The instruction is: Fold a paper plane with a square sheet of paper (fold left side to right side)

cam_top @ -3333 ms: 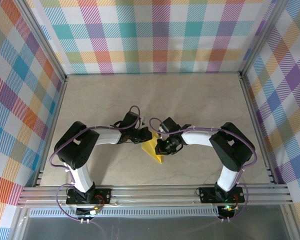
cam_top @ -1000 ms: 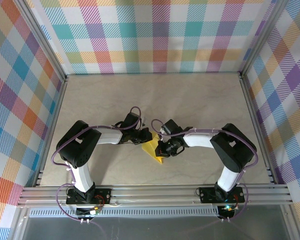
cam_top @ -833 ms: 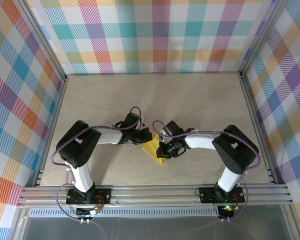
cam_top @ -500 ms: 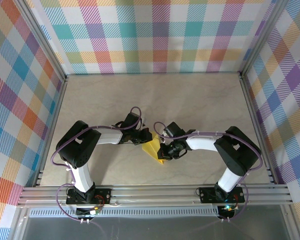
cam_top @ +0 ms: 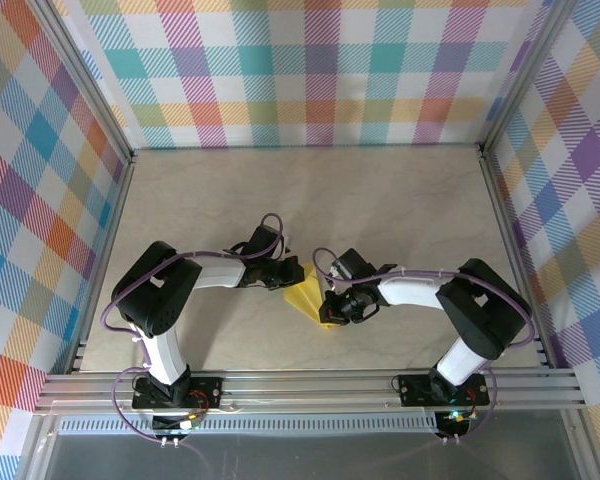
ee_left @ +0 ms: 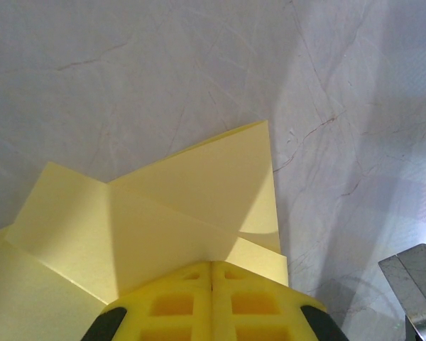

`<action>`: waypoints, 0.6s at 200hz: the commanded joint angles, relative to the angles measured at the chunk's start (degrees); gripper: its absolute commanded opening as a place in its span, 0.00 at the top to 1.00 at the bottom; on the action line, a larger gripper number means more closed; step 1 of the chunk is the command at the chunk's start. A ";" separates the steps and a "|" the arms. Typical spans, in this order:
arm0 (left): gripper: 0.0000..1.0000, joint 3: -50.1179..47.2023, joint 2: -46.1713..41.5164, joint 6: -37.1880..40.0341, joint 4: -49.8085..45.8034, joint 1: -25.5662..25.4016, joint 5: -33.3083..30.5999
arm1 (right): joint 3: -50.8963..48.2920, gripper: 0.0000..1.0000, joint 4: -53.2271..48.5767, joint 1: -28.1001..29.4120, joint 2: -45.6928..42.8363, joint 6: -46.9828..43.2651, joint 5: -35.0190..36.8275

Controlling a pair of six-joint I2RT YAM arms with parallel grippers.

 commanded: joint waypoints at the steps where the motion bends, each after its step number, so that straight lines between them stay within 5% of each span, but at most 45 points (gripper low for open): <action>1: 1.00 -0.30 0.73 1.67 -5.86 0.60 -5.39 | -3.16 1.00 -8.47 0.77 -0.05 1.41 0.86; 120: 1.00 1.23 -0.37 2.03 -5.08 0.60 -2.52 | -3.00 1.00 -8.89 0.77 -4.34 1.76 -0.75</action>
